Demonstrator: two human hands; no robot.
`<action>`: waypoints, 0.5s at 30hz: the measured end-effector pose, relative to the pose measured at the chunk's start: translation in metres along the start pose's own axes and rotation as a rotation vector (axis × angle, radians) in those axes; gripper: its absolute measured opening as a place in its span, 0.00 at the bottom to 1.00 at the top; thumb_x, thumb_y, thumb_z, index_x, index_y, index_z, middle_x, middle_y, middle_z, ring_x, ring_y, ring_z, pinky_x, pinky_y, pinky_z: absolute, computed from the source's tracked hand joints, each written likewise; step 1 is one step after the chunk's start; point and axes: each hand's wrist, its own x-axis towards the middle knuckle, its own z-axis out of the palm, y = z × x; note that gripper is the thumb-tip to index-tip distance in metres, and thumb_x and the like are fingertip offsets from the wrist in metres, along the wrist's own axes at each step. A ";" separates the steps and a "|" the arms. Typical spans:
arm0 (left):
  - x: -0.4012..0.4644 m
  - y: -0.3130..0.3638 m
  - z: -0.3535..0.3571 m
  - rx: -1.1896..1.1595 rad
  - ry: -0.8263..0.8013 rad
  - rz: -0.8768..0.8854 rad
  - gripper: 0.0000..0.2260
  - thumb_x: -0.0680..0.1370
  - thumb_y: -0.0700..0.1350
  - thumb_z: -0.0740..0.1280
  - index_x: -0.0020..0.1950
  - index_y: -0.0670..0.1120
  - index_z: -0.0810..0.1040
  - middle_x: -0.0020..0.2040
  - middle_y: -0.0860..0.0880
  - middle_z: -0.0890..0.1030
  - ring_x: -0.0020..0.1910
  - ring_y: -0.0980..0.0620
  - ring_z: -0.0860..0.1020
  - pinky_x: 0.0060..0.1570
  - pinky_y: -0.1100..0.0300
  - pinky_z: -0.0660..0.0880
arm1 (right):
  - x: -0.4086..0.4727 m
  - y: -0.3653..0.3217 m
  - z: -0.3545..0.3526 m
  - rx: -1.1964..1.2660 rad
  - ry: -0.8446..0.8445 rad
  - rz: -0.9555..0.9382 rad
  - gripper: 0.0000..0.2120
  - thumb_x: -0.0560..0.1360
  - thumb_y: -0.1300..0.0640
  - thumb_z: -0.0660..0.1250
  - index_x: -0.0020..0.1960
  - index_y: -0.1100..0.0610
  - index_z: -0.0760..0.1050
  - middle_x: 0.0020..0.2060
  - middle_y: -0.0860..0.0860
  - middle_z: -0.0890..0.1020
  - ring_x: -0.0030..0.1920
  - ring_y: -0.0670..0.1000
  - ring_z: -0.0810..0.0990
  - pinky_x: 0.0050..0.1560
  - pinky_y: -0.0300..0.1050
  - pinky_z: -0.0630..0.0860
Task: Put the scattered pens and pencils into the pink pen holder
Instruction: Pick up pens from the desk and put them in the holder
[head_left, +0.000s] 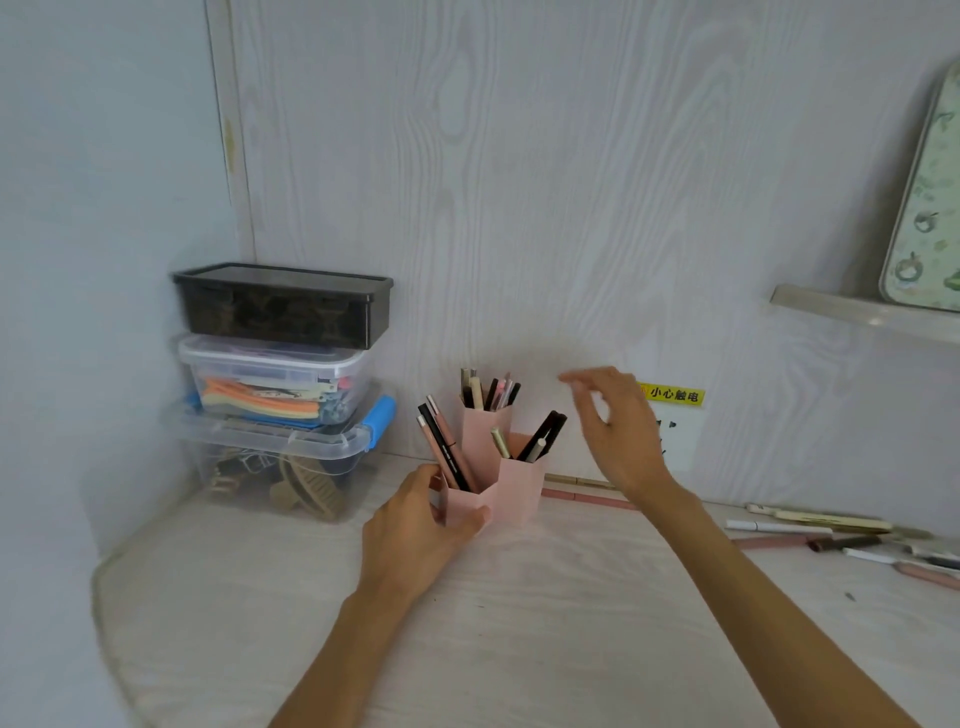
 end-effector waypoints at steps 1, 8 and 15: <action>0.000 0.000 0.000 0.006 0.003 0.000 0.24 0.66 0.67 0.67 0.57 0.57 0.70 0.48 0.58 0.79 0.43 0.57 0.76 0.40 0.60 0.72 | -0.012 0.014 -0.003 -0.036 0.009 0.080 0.08 0.78 0.55 0.60 0.51 0.48 0.78 0.47 0.44 0.80 0.49 0.47 0.74 0.44 0.37 0.67; 0.000 0.003 0.000 0.011 -0.016 -0.015 0.26 0.67 0.66 0.68 0.60 0.56 0.70 0.52 0.58 0.78 0.45 0.57 0.76 0.40 0.62 0.70 | -0.078 0.081 0.002 -0.402 -0.435 0.212 0.14 0.77 0.52 0.60 0.62 0.49 0.74 0.58 0.49 0.77 0.59 0.54 0.72 0.60 0.48 0.65; -0.003 0.008 -0.002 0.030 -0.017 -0.018 0.25 0.68 0.64 0.69 0.60 0.56 0.70 0.49 0.56 0.78 0.43 0.57 0.74 0.36 0.64 0.66 | -0.068 0.059 -0.013 -0.434 -0.407 0.148 0.07 0.76 0.52 0.64 0.50 0.50 0.79 0.47 0.47 0.81 0.49 0.50 0.77 0.46 0.44 0.68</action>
